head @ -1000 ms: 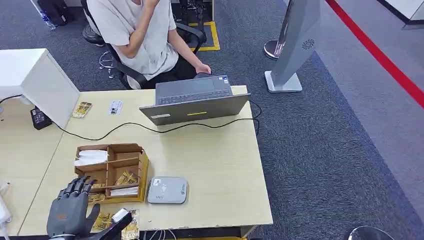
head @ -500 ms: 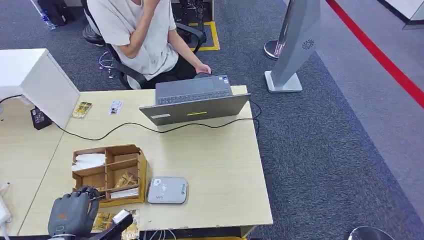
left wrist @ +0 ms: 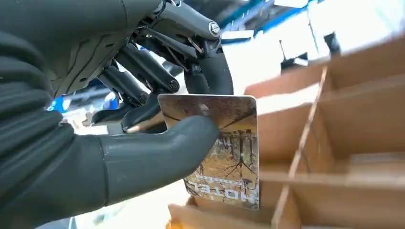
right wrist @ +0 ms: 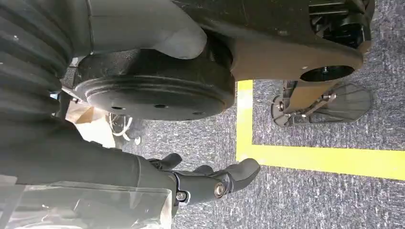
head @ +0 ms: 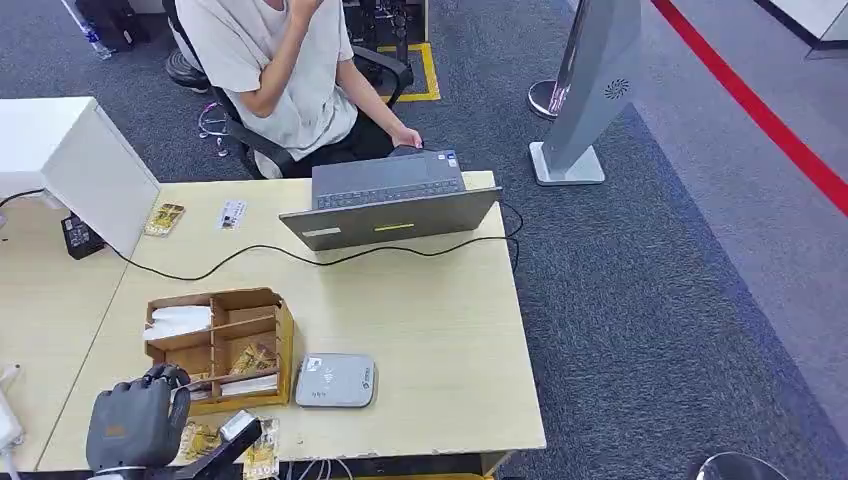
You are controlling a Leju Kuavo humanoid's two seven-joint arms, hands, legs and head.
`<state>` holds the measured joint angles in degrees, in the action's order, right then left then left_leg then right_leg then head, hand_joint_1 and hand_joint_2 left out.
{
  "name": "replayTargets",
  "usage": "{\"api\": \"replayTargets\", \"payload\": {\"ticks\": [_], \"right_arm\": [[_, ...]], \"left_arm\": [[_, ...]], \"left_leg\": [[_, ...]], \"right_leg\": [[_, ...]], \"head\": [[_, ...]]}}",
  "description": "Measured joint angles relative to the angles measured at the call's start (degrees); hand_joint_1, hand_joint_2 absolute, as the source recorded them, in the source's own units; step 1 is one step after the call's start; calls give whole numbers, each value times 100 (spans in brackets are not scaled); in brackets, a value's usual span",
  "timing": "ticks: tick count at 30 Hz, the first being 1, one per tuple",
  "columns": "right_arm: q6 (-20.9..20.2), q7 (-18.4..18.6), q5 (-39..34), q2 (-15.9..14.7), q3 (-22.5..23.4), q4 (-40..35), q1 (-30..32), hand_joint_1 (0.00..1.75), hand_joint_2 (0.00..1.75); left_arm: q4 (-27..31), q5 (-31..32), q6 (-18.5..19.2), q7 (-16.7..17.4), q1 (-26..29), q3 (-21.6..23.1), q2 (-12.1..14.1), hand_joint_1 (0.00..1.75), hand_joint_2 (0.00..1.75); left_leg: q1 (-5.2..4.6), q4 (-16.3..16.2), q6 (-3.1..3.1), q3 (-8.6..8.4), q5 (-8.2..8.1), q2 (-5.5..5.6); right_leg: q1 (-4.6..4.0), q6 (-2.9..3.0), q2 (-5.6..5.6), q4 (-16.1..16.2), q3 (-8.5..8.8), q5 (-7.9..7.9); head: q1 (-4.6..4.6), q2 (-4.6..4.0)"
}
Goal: Pass the card to the sensor for recognition and then transmit it.
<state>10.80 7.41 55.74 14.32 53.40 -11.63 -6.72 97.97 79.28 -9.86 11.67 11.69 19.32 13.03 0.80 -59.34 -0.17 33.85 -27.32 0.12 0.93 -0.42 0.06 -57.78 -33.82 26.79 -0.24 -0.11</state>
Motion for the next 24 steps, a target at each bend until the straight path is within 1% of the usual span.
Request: {"api": "replayTargets", "payload": {"ticks": [3, 5, 9, 12, 16, 17, 18, 19, 21, 22, 23, 24], "right_arm": [[0, -17, -4, 2, 44, 0, 0, 0, 175], [0, -22, -9, 4, 88, 2, -4, 0, 175], [0, -22, -13, 9, 142, 2, -12, 0, 175], [0, -24, -13, 9, 164, 2, -15, 0, 175], [0, -31, -13, 11, 214, 4, -18, 0, 175], [0, -35, -9, 13, 230, 4, -17, 0, 175], [11, -35, 4, 20, 240, 4, -18, 0, 175], [31, -35, 55, 28, 240, 4, -21, 0, 175], [59, -20, 229, 33, 232, 13, -32, 0, 175], [61, -13, 325, 35, 223, 22, -38, 0, 175], [63, 11, 445, 35, 199, 28, -50, 0, 175], [61, 26, 551, 35, 159, 35, -58, 0, 175]], "left_arm": [[317, 122, 13, -125, 10, 9, 61, 175, 175], [549, 197, 15, -201, 7, 37, 147, 175, 175], [1014, 295, 57, -367, -25, 188, 418, 175, 175], [1213, 295, 81, -391, -55, 260, 540, 175, 175], [1442, 293, -24, -520, -196, 419, 728, 175, 175], [1508, 207, -26, -527, -330, 483, 772, 175, 175], [1567, 87, 59, -478, -562, 560, 787, 175, 175], [1582, -9, 250, -371, -894, 592, 754, 175, 175], [1517, -42, 705, -68, -1616, 597, 574, 175, 175], [1371, -9, 838, 39, -2045, 597, 411, 175, 175], [1088, 45, 892, 138, -2518, 595, 268, 175, 175], [761, 92, 857, 164, -2978, 586, 115, 175, 175]], "left_leg": [[0, 0, 0, 0, 0, 0], [0, 0, 0, -1, 0, 0], [1, 0, 0, -1, 0, 0], [1, 0, 0, -2, 0, 0], [0, -1, 0, -2, 0, 6], [0, -3, 0, -3, 1, 9], [-1, -5, 4, -2, 4, 18], [-1, -5, 6, -2, 6, 30], [-2, -5, 8, 2, 13, 49], [-4, -6, 10, 2, 20, 62], [-4, -6, 18, 4, 27, 70], [-4, -6, 15, 5, 34, 75]], "right_leg": [[0, 0, 0, 0, 0, 0], [0, 0, 0, 0, -1, 0], [0, 0, 0, 0, -2, 0], [0, 0, 0, 0, -2, 0], [0, -1, 4, 0, -13, 1], [0, -1, 7, 2, -18, 1], [0, -2, 19, 3, -27, 1], [0, -2, 34, 4, -23, 1], [1, -4, 50, 4, -16, -3], [1, -4, 62, 5, -14, -5], [2, -7, 70, 4, -9, -11], [2, -2, 74, 4, 0, -17]], "head": [[0, -2], [-2, 0], [-2, -2], [0, -2], [-2, -2], [0, 0], [-2, 0], [2, 0], [0, -2], [-2, -2], [2, 0], [4, 0]]}}
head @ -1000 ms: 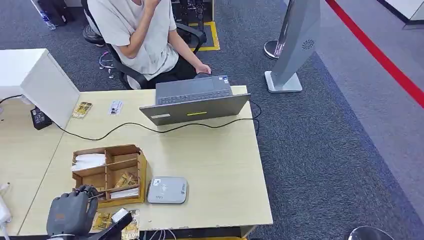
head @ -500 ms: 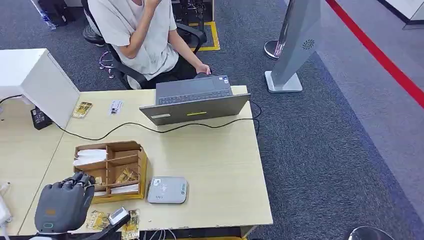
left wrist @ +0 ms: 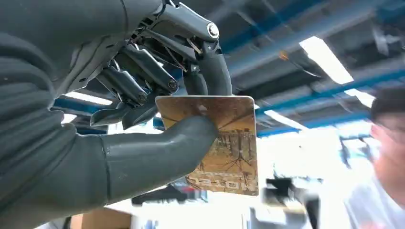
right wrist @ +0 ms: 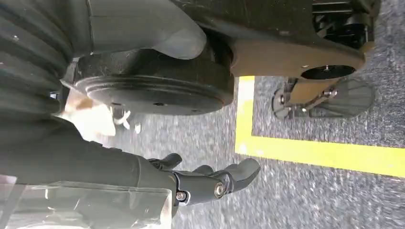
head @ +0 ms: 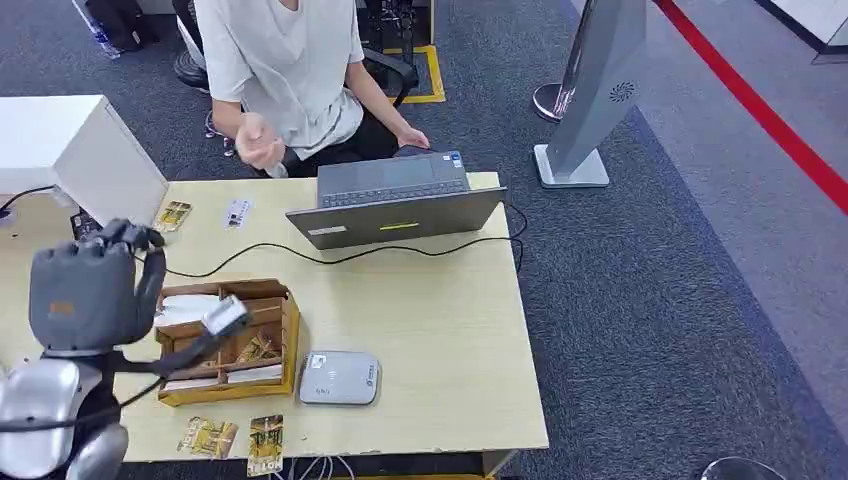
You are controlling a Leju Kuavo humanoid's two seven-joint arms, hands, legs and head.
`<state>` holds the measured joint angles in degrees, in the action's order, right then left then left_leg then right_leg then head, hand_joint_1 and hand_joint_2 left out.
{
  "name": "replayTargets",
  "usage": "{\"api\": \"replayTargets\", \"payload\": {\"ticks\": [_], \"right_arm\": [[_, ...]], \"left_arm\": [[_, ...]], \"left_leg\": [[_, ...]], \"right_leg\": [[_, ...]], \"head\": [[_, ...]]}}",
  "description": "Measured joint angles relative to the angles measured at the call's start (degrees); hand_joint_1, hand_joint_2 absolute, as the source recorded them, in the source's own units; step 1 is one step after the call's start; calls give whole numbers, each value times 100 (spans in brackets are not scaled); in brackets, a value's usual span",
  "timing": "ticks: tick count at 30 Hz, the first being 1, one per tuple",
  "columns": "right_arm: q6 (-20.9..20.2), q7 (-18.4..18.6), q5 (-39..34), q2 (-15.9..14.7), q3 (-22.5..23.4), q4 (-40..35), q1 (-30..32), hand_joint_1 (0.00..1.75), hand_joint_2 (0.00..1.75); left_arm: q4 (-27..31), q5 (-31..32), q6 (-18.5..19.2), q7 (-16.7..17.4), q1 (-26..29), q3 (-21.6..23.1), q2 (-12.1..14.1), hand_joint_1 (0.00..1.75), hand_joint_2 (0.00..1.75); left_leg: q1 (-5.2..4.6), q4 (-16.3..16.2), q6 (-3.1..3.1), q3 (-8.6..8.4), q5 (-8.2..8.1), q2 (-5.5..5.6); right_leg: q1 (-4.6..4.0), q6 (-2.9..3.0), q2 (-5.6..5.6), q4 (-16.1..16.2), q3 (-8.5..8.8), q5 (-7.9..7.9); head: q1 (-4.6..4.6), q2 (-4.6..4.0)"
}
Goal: Pass the card to the sensor for recognition and then transmit it.
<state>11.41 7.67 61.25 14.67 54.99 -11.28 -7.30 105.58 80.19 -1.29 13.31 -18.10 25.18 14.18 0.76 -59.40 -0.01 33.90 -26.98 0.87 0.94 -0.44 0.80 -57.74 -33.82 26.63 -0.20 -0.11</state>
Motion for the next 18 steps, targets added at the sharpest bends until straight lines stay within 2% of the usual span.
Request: {"api": "replayTargets", "payload": {"ticks": [2, 4, 7, 15, 16, 17, 18], "right_arm": [[-2, 20, 140, 0, -70, 11, -10, 0, 175], [-7, 52, 283, 0, -139, 17, -20, 0, 175], [-15, 87, 411, -2, -245, 22, -35, 0, 175], [-15, 87, 413, -2, -253, 22, -36, 0, 175], [-17, 81, 457, -4, -293, 28, -39, 0, 175], [-17, 81, 474, -7, -319, 33, -44, 0, 175], [-15, 98, 474, -7, -343, 39, -47, 0, 175]], "left_arm": [[-603, 219, -188, 94, -688, -55, -234, 175, 175], [-1364, 499, -510, 170, -1254, -157, -472, 175, 175], [-2514, 745, -1080, 157, -1940, -378, -693, 175, 175], [-2619, 752, -1122, 155, -1981, -402, -721, 175, 175], [-3294, 774, -1357, 188, -2323, -498, -832, 175, 175], [-3628, 776, -1388, 260, -2478, -498, -876, 175, 175], [-4533, 780, -1589, 326, -2850, -505, -1040, 175, 175]], "left_leg": [[-2, 0, -5, -2, 4, -7], [-3, -1, -8, -3, 7, -17], [-4, -2, -7, -3, 8, -25], [-4, -2, -7, -3, 8, -26], [-4, -2, -9, -2, 9, -28], [-4, -2, -9, -2, 9, -27], [-3, -1, -9, 2, 9, -29]], "right_leg": [[2, -4, -17, -1, 5, -14], [3, -5, -33, -1, 1, -20], [5, -6, -49, -2, -2, -22], [5, -6, -51, -2, -1, -22], [5, -6, -55, -3, -2, -22], [5, -6, -55, -3, 0, -21], [5, -6, -61, -4, -2, -21]], "head": [[0, 0], [2, -2], [0, -2], [-4, -2], [-4, 0], [-4, 0], [-7, 0]]}}
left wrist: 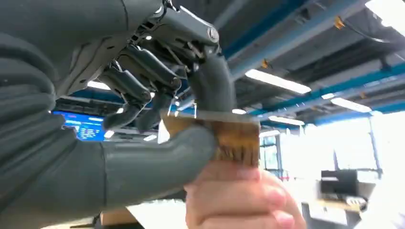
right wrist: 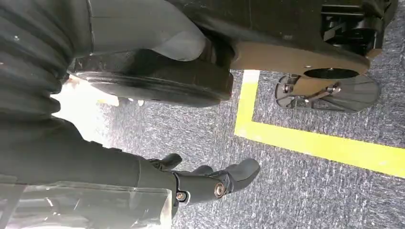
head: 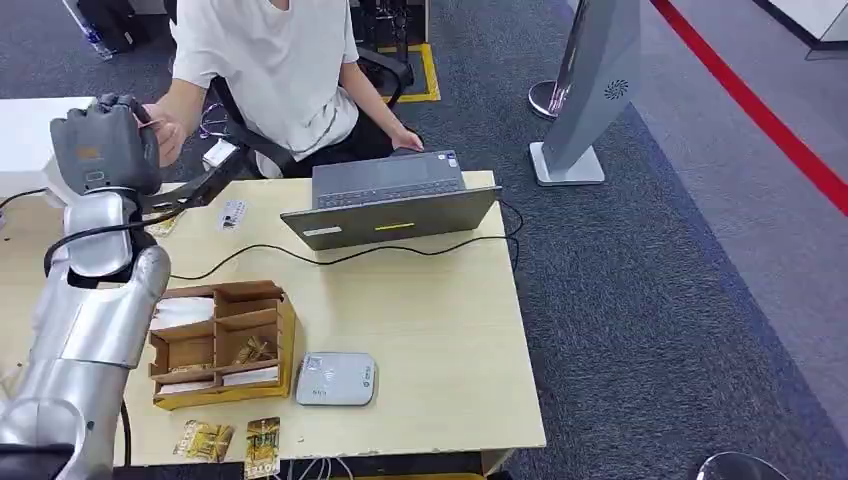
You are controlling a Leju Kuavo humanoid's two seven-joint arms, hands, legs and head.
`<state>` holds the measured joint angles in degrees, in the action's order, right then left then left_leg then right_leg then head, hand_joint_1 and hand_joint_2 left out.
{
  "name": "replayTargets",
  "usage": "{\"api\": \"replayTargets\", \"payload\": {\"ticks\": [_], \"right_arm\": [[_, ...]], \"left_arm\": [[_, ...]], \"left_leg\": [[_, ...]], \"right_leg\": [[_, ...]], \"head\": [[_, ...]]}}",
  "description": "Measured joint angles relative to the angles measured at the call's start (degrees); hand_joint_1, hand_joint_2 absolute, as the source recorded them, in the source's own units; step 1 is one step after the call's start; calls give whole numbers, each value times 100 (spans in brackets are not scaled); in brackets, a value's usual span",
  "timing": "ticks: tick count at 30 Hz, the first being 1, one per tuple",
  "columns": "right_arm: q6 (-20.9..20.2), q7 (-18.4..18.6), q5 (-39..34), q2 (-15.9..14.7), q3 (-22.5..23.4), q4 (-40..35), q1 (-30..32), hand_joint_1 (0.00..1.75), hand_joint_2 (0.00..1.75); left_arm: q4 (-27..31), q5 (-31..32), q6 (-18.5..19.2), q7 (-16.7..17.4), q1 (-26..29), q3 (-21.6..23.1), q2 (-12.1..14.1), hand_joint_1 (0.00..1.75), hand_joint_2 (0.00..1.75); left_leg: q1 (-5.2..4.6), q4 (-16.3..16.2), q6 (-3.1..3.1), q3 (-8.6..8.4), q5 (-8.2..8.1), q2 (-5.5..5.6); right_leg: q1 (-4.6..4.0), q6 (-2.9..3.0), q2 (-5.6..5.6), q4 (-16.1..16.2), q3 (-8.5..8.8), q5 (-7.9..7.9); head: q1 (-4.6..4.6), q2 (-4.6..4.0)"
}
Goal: Pass the card to the sensor for recognition and then transmit it.
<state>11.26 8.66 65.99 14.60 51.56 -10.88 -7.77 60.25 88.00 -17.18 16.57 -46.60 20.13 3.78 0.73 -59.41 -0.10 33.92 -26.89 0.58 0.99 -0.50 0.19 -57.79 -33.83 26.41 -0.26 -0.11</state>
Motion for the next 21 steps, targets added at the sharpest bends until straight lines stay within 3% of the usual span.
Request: {"api": "replayTargets", "payload": {"ticks": [1, 6, 12, 16, 21], "right_arm": [[-9, 68, -7, -2, -15, 0, -3, 0, 175], [-13, 81, -7, -2, -24, 0, -3, 0, 175], [-9, 68, -18, -2, -26, 0, -3, 0, 175], [-4, 15, -241, -2, -7, 0, 1, 0, 175], [-74, -46, -337, -4, 76, 0, 18, 0, 175]], "left_arm": [[-733, -4, 33, -74, -169, -72, -220, 0, 175], [-906, -24, 74, -192, -214, -201, -382, 0, 175], [-877, -44, 57, -317, -132, -306, -384, 0, 175], [-116, -576, 59, -733, 416, -426, -268, 0, 175], [1309, -1578, 33, -1268, 1631, -845, 212, 0, 175]], "left_leg": [[0, 0, 0, 6, 0, -19], [-1, 0, 0, 12, -3, -19], [0, 1, 1, 12, -4, -20], [0, 5, 1, 15, -4, -30], [2, 8, -15, 4, -21, -84]], "right_leg": [[0, 0, -11, 0, -8, -1], [0, -1, -11, 0, -8, 0], [0, -1, -10, 0, -9, 1], [0, 0, -24, -3, -7, 1], [0, 4, -81, -3, -32, 4]], "head": [[0, 0], [2, 0], [2, 0], [7, -2], [-4, 0]]}}
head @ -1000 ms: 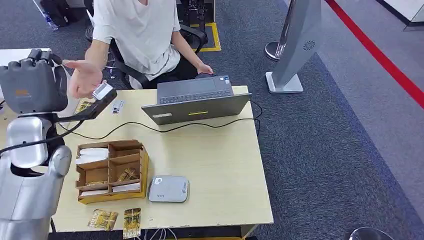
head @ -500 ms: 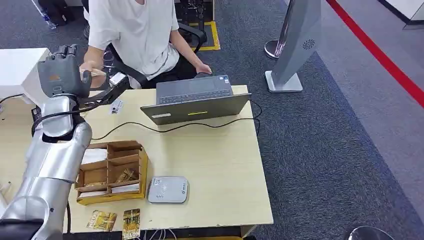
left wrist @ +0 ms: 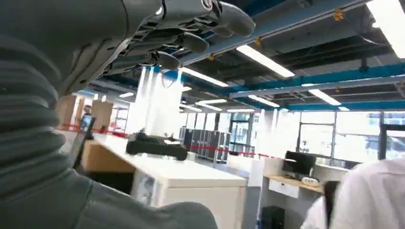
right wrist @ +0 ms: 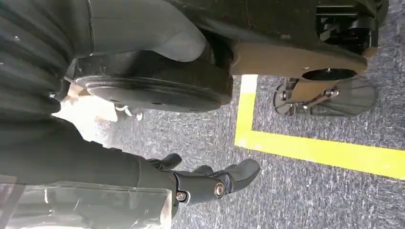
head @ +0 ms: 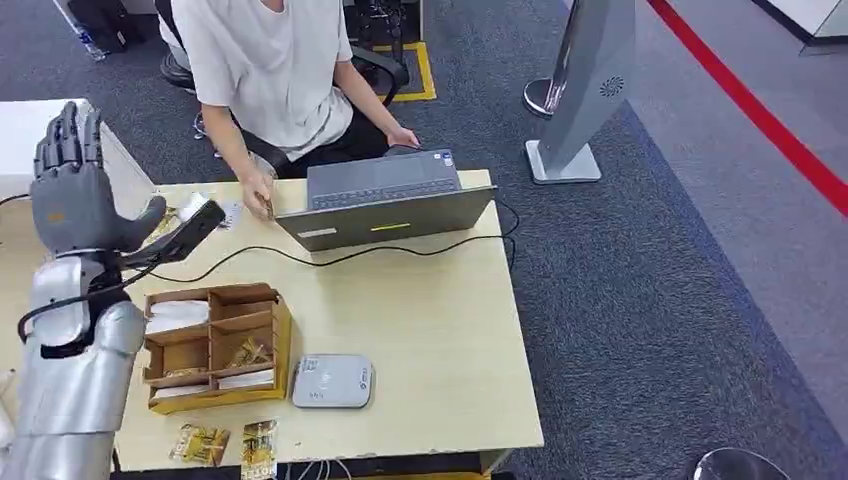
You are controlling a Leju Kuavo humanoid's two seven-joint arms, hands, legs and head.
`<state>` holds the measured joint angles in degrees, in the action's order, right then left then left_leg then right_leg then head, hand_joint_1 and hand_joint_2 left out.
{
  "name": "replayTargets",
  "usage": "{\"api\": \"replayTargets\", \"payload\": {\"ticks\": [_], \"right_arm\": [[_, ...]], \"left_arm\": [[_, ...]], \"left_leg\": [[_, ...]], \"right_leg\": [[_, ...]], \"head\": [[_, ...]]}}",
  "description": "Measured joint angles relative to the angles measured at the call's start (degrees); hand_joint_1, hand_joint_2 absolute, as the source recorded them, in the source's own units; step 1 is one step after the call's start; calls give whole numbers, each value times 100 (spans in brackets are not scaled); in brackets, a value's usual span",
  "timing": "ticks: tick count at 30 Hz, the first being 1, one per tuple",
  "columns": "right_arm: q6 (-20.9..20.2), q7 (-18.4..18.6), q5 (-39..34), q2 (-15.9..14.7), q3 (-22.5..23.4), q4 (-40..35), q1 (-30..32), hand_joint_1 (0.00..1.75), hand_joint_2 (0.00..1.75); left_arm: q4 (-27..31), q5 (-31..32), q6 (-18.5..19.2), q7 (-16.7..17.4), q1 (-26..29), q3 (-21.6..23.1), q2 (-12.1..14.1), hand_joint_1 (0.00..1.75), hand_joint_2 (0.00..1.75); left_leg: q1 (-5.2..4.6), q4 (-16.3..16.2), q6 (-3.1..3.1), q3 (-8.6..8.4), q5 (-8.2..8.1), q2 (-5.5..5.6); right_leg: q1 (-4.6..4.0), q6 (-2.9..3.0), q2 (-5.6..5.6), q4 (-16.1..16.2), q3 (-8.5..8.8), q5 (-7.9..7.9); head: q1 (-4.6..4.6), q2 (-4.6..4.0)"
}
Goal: Pass the card to the sensor for recognition and then transmit it.
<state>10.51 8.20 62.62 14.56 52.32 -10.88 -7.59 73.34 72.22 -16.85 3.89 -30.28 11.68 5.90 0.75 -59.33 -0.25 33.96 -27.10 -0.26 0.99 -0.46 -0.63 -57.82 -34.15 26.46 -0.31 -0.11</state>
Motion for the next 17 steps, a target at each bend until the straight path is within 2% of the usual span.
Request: {"api": "replayTargets", "payload": {"ticks": [6, 14, 15, 17], "right_arm": [[-7, -2, 0, 0, 37, 0, 1, 0, 175], [-13, -8, 0, 0, 44, 0, 1, 0, 175], [-59, -48, -2, -2, 46, 0, 4, 0, 175], [-228, -180, -99, -31, 72, -9, 47, 0, 175]], "left_arm": [[611, -18, 20, -103, 429, -239, 182, 0, 175], [855, -26, 26, -103, 574, -274, 273, 0, 175], [895, -149, 20, -98, 637, -298, 313, 0, 175], [1138, -856, -9, -191, 1062, -510, 488, 0, 175]], "left_leg": [[4, 0, 0, 11, 1, 32], [3, -1, 0, 15, 0, 31], [4, 1, 0, 13, 0, 29], [1, 11, -8, -11, -23, -7]], "right_leg": [[-4, -4, 35, 0, 9, 5], [-3, -3, 36, 0, 15, 4], [-4, -3, 32, -1, 20, 4], [1, 2, -17, -3, 31, 9]], "head": [[9, -2], [7, -2], [11, -2], [24, 0]]}}
